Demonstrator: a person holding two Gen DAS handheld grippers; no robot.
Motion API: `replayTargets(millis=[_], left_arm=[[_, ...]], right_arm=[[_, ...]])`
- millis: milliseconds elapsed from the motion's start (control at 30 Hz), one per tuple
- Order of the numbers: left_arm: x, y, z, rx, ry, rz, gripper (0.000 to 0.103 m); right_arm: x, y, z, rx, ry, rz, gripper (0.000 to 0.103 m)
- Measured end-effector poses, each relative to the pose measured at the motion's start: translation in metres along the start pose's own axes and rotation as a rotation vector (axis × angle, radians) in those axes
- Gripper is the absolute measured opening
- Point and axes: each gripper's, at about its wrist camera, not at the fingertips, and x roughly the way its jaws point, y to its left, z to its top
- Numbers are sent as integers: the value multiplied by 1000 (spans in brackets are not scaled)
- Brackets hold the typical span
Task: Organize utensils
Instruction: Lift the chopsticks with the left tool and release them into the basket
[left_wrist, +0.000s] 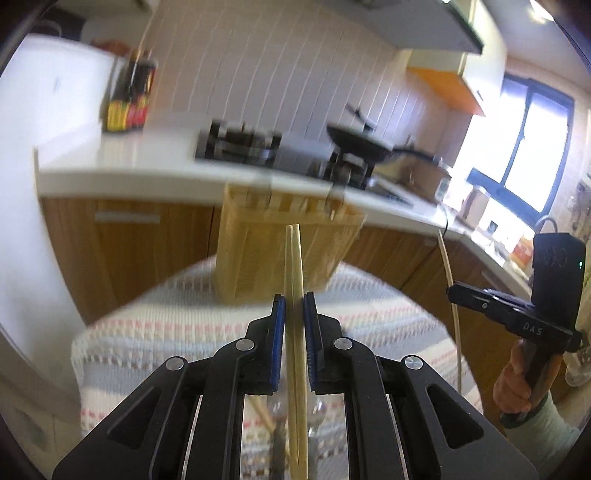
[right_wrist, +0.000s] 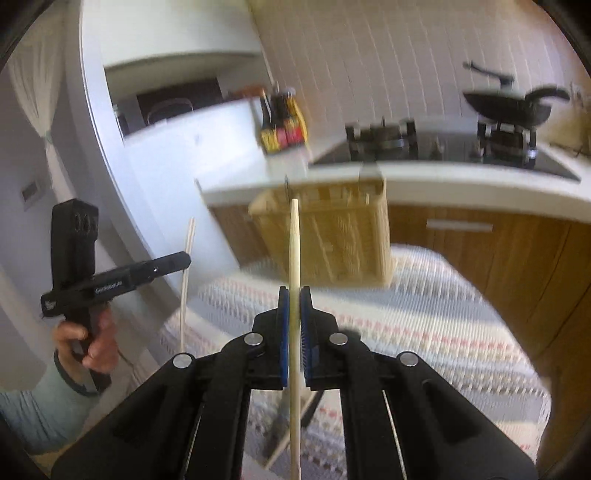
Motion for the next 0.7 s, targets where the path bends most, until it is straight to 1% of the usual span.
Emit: replayTargets(millis=[67,167,300,400,500,533,633,700], left_arm=[[-4,-7,15,17,-58,7,8],[-9,-17,40,41,-145,25,8],[-2,-23,76,57,-230,47,8],[5,-23,97,63,-285,70,8],[15,-19,112,60,-319,72,8],[17,-17,116,63,-328,77,8],[29,-17,125,97,-344,99,8],[38,-17,128,129,-356,94,8]], right_arm=[[-3,1,14,-1,-49,-19,4],[3,-2,36,13,-94,-28,4],[15,-8,73,35,-161,-49,4],[24,-14,100,46,-210,-66,4],[37,-16,124,25,-261,-114,4],[43,-16,131,1,-280,-143,4],[56,-16,144,-35,-324,-192,4],[64,-20,150,-32,-347,-204,4]])
